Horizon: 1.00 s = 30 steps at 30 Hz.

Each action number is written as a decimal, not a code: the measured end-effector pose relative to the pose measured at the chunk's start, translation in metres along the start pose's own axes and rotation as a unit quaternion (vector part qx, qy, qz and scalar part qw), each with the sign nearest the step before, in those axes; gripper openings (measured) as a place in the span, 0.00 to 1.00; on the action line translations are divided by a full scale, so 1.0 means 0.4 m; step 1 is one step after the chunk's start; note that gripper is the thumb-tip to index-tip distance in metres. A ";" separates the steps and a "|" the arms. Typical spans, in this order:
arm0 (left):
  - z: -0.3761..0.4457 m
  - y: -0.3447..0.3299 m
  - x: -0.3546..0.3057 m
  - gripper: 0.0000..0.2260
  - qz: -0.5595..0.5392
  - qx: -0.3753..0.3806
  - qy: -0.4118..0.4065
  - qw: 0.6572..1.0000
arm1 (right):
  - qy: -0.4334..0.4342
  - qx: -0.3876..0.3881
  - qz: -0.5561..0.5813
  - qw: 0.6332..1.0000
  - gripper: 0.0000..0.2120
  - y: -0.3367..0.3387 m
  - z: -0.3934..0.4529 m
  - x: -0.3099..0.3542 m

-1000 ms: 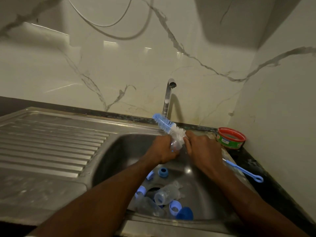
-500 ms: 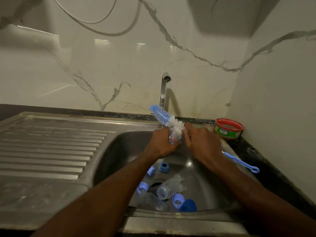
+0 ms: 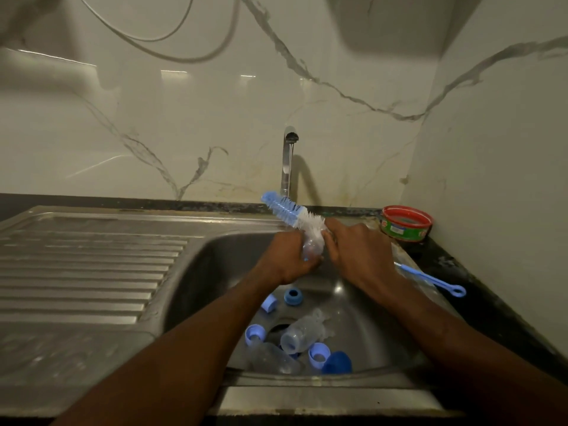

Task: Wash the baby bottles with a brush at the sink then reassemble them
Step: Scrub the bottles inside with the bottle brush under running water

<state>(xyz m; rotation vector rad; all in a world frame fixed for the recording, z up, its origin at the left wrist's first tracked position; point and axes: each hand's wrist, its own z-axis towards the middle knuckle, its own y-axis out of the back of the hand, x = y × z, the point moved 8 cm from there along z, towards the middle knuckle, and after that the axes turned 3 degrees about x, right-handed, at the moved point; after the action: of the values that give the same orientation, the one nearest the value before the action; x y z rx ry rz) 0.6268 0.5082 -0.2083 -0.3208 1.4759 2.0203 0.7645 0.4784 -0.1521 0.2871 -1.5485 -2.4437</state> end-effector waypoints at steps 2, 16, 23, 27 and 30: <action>0.001 0.000 -0.013 0.16 -0.007 -0.018 -0.002 1.000 | -0.004 -0.011 -0.011 1.000 0.14 0.005 -0.002 -0.005; -0.003 0.001 0.000 0.16 -0.054 -0.027 -0.015 0.998 | 0.003 -0.027 0.032 0.999 0.13 -0.001 -0.001 -0.004; 0.002 0.056 0.104 0.19 -0.107 -0.132 0.060 0.984 | 0.031 -0.052 0.038 0.997 0.13 0.011 -0.021 -0.026; -0.013 0.071 0.122 0.22 -0.133 -0.144 0.080 0.977 | 0.035 -0.059 0.064 0.996 0.14 0.006 -0.019 -0.024; -0.009 0.044 0.067 0.25 -0.185 -0.084 0.015 0.979 | 0.007 -0.068 0.101 0.992 0.15 0.007 -0.005 -0.021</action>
<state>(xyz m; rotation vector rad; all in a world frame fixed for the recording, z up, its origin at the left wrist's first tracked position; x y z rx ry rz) 0.5946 0.5102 -0.2098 -0.6485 1.1615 1.8439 0.7734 0.4779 -0.1501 0.1146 -1.3259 -2.3684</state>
